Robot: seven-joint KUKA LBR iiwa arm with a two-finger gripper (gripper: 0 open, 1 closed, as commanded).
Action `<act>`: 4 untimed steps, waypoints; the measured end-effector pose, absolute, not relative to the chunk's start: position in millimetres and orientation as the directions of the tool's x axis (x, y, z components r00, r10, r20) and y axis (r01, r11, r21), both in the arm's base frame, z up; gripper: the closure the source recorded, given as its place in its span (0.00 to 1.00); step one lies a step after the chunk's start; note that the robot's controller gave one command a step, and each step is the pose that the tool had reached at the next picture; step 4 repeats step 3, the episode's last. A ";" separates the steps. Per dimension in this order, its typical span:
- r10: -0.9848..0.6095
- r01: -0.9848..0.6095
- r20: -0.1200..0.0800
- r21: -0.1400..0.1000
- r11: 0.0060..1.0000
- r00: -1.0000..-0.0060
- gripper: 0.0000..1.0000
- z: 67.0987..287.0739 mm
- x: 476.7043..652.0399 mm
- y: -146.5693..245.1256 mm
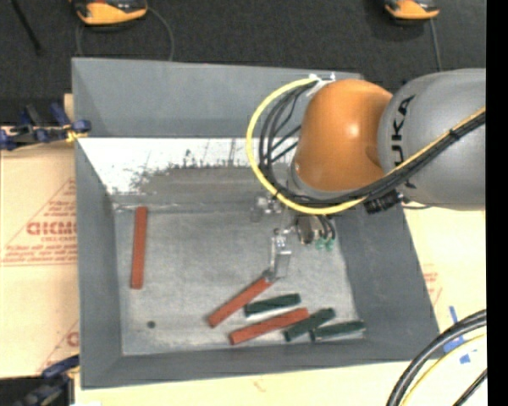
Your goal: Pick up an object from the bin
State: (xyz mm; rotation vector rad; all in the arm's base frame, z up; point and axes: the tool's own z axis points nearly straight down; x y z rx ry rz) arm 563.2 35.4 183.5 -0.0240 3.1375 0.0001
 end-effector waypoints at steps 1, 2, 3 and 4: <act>-0.226 -0.226 -0.026 -0.003 0.974 -0.974 0.00 72.8 478.5 39.1; -0.222 -0.222 -0.023 -0.002 0.975 -0.975 1.00 74.5 478.5 39.2; -0.263 -0.263 -0.011 -0.003 0.965 -0.965 1.00 214.9 492.4 46.9; -0.263 -0.263 -0.011 -0.003 0.965 -0.965 1.00 214.9 492.4 46.9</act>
Offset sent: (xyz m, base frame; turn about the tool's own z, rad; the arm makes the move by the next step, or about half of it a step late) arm -0.0913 0.0045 -0.1128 -0.2148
